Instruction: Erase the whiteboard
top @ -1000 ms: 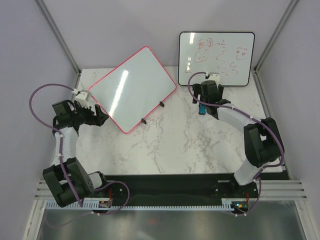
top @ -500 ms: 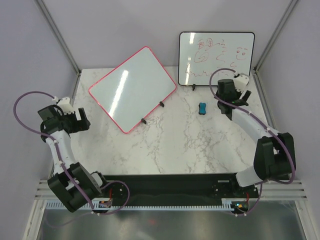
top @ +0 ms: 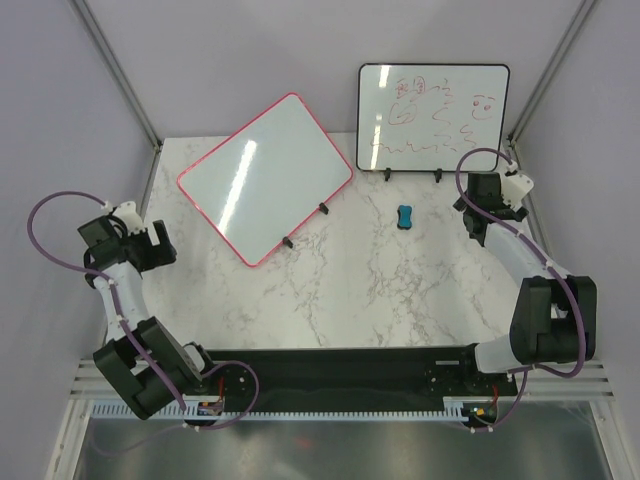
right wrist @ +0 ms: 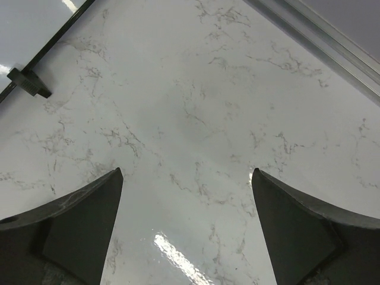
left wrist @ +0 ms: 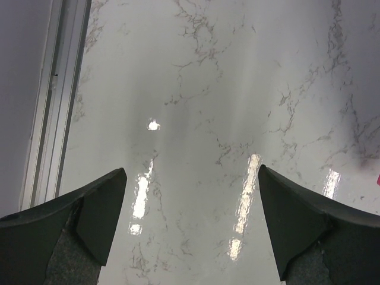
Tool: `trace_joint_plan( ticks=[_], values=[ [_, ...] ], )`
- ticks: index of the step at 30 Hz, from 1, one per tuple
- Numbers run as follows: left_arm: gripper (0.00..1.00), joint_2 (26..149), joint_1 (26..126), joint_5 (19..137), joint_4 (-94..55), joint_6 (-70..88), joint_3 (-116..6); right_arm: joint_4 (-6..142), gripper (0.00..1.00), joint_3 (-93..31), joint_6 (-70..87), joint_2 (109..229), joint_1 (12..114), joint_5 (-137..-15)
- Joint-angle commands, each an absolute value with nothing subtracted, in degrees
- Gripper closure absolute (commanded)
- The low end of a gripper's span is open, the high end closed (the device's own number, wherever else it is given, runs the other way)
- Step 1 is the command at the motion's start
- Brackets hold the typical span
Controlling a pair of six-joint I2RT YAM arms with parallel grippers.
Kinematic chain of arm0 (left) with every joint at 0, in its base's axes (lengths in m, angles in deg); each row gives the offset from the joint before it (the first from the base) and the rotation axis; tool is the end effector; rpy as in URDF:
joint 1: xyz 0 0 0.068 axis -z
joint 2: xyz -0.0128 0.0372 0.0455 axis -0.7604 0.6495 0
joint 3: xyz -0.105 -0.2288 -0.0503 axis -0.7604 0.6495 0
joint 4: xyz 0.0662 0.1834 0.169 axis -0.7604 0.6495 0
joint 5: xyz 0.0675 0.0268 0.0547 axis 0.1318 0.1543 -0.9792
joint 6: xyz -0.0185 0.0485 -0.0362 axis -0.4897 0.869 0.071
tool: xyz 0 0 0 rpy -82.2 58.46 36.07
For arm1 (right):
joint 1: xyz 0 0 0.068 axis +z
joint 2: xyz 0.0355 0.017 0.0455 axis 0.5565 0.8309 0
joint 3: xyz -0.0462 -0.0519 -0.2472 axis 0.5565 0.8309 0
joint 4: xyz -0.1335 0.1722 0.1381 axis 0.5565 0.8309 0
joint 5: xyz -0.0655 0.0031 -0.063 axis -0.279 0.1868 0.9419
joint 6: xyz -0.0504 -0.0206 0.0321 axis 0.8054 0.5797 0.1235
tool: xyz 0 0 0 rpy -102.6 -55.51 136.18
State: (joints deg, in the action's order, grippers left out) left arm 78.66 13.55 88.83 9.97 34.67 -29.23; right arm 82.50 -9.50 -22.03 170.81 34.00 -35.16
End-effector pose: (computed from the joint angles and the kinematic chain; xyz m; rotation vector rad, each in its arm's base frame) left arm 0.2125 0.1342 0.2237 -0.2868 2.3257 0.0245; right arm 0.3124 -0.0257 0.2146 0.9647 1.9901 -0.3203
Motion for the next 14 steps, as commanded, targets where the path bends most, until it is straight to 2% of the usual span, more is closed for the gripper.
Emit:
trace_joint_plan(
  ticks=[1,10,14],
  values=[
    [0.01,77.83,13.20,89.29,7.55,33.76,-28.50,80.59,0.02,-9.91,-22.90,171.12,34.08,-37.38],
    [0.01,78.01,13.20,90.26,7.55,34.73,-28.24,78.93,0.02,-8.95,-21.67,170.86,34.08,-38.87],
    [0.01,78.10,13.20,90.96,7.46,34.82,-28.15,73.66,0.02,-5.79,-20.53,168.93,34.08,-42.04]
  ],
)
